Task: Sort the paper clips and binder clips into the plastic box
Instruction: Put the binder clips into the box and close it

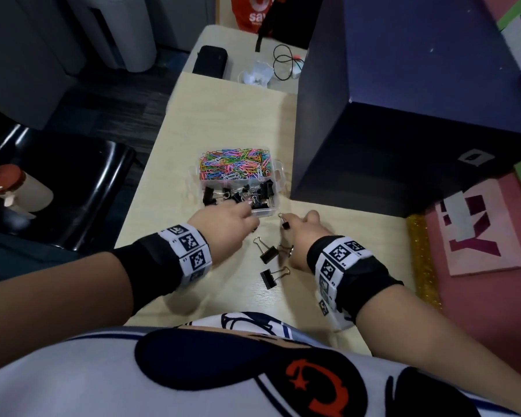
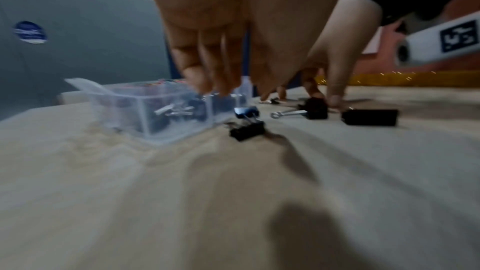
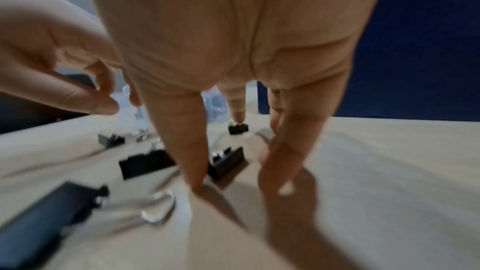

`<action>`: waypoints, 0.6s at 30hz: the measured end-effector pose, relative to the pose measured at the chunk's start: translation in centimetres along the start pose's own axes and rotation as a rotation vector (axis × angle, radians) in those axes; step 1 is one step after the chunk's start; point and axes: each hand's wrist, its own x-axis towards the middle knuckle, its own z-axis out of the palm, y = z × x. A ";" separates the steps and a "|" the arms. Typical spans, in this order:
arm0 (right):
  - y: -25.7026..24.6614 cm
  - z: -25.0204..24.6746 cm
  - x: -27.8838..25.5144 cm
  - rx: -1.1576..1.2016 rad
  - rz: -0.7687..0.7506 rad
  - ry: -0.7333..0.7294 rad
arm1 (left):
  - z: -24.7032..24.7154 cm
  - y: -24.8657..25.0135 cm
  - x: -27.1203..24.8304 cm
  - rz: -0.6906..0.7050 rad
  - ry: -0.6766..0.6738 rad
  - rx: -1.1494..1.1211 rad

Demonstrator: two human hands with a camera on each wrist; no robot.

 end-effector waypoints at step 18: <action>-0.9 1.5 0.2 -0.054 -0.137 0.093 | 1.5 -0.1 -0.5 -0.028 -0.176 -0.024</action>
